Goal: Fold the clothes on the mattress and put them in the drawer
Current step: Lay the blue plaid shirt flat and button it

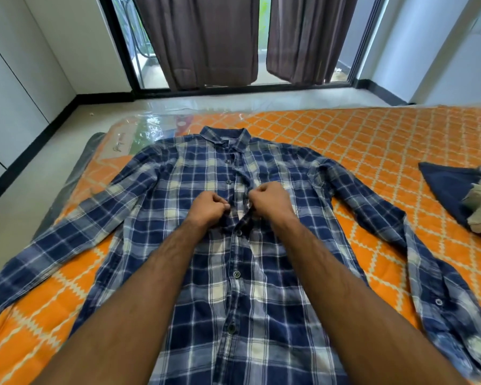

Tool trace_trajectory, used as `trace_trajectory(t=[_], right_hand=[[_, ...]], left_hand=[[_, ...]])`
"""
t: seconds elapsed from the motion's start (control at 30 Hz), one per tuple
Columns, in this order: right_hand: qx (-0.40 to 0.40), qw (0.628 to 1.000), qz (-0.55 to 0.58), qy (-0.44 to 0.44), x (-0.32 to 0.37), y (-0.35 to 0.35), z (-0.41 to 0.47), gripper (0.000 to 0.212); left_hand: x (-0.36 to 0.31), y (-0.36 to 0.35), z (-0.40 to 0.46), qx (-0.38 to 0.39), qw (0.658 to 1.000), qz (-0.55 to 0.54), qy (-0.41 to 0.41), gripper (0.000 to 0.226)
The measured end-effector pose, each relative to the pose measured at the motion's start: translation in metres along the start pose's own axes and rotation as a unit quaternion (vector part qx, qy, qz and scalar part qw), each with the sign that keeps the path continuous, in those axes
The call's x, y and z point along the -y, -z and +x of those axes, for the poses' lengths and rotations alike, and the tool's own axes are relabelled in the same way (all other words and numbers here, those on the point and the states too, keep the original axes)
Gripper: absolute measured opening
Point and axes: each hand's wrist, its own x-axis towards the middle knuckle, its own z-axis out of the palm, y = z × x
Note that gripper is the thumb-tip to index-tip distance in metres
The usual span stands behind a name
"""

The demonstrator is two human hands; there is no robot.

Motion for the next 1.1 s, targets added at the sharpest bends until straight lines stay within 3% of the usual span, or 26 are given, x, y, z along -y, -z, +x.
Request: trace_trajectory(t=[0.07,0.27,0.5,0.7,0.87,1.1], right_hand=[[-0.01,0.997,0.071,-0.036,-0.009,-0.011,-0.001,0.029],[0.005,0.979,0.196,-0.053,-0.034,-0.025,-0.007,0.004],[0.102,0.951,0.287,-0.055,-0.044,-0.01,-0.009,0.03],[0.061,0.977,0.201,-0.029,-0.038,-0.016,-0.007,0.007],[0.028,0.995,0.09,0.019,-0.021,-0.026,-0.001,0.008],[0.007,0.994,0.108,0.032,-0.038,-0.043,-0.009,0.013]], left_hand=[[0.0,0.003,-0.001,0.011,0.999,-0.041,0.017,0.011],[0.001,0.006,-0.003,0.031,0.991,-0.123,0.04,0.009],[0.007,0.002,-0.011,0.027,0.988,-0.15,0.027,0.012],[0.011,0.003,-0.014,0.018,0.985,-0.174,0.014,0.012],[0.013,0.003,-0.014,0.02,0.981,-0.193,0.011,0.013],[0.013,0.003,-0.016,0.017,0.979,-0.202,0.006,0.013]])
